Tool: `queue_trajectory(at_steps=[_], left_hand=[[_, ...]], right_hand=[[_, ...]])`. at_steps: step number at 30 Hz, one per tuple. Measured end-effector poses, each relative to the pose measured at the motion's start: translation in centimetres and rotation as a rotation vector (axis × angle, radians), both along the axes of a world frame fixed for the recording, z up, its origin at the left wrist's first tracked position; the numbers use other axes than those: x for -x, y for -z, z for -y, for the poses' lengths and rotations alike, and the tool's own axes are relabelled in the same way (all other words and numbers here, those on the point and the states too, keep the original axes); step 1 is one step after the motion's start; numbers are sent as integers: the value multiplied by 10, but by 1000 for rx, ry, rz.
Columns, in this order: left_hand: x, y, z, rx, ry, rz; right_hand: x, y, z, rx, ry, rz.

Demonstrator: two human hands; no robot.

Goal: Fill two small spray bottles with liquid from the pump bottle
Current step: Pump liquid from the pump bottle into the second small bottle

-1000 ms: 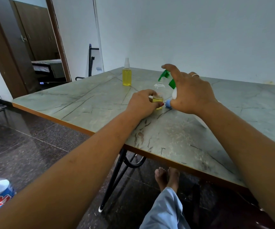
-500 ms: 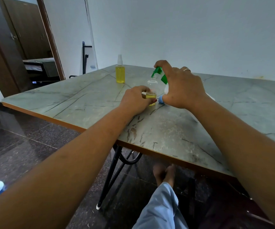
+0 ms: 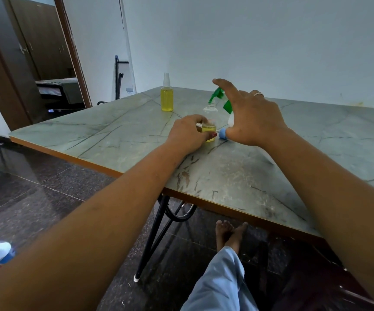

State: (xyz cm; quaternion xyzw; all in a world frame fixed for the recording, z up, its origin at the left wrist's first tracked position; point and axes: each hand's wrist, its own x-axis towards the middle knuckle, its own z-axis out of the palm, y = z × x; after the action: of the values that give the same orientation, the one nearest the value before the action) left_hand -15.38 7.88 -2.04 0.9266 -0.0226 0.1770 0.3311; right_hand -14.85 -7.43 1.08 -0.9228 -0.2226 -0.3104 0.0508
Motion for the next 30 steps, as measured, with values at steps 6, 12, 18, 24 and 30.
queue_trajectory(at_steps=[6, 12, 18, 24, 30], left_hand=[[-1, 0, 0, -8, -3, 7], [0, 0, 0, -17, 11, 7], [4, -1, 0, 8, 10, 11], [6, -1, 0, 34, 7, 20], [8, -2, 0, 32, 15, 20]], right_hand=[[2, -1, 0, -12, 3, -17], [4, -3, 0, -31, 13, -19], [6, -2, -1, -26, 7, -2], [6, 1, -1, 14, 11, 43], [7, 0, 2, 21, 23, 27]])
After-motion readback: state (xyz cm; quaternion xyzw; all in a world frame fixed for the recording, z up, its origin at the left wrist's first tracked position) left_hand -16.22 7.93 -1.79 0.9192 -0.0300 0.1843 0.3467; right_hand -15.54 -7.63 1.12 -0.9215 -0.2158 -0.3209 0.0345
